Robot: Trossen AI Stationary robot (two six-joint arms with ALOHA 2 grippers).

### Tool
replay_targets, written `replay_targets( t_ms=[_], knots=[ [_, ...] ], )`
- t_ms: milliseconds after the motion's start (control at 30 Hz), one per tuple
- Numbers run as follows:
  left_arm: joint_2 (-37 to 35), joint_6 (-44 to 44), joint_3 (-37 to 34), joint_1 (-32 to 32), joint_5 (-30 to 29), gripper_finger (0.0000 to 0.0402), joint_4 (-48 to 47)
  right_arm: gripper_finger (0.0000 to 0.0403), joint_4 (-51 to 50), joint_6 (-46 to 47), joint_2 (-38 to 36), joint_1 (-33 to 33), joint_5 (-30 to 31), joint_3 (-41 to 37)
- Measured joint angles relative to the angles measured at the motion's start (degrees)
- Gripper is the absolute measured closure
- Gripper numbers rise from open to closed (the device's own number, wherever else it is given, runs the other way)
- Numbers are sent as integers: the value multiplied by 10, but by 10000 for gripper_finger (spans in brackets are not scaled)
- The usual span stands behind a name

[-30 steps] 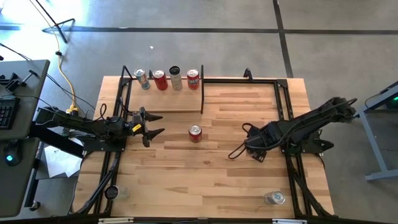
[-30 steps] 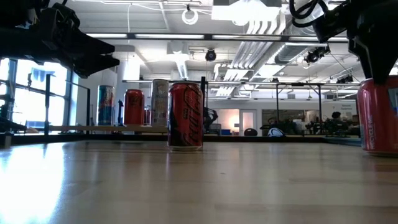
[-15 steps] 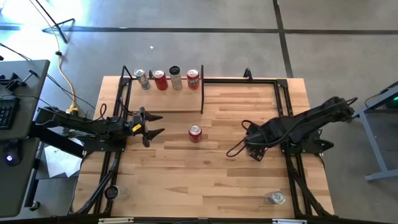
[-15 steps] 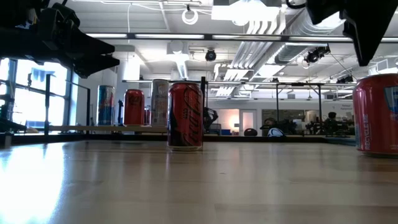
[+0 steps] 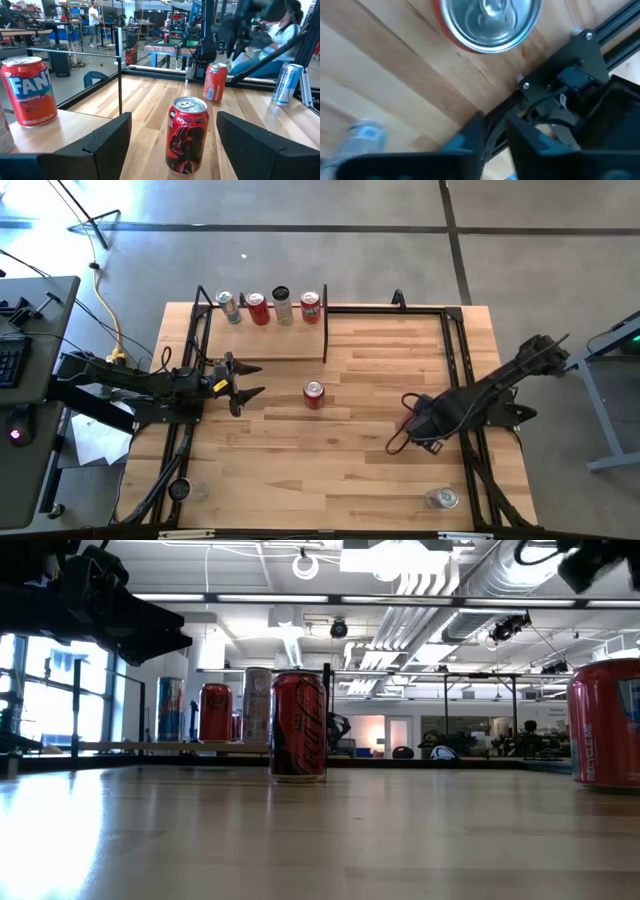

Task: Place canned beverage on shelf
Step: Put the red soda can aligned with the other red soda can on the shelf

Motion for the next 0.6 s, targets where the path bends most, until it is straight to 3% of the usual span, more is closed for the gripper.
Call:
replay_targets(
  t_ms=[100,367,600],
  knots=[
    [0,-7,0,0,0,122,0,392,51,-24,0,4,-10,-51],
    [0,-10,0,0,0,122,0,379,230,-77,0,-15,6,-139],
    [0,-11,0,0,0,122,-10,399,295,-144,0,-31,114,-123]
  ],
)
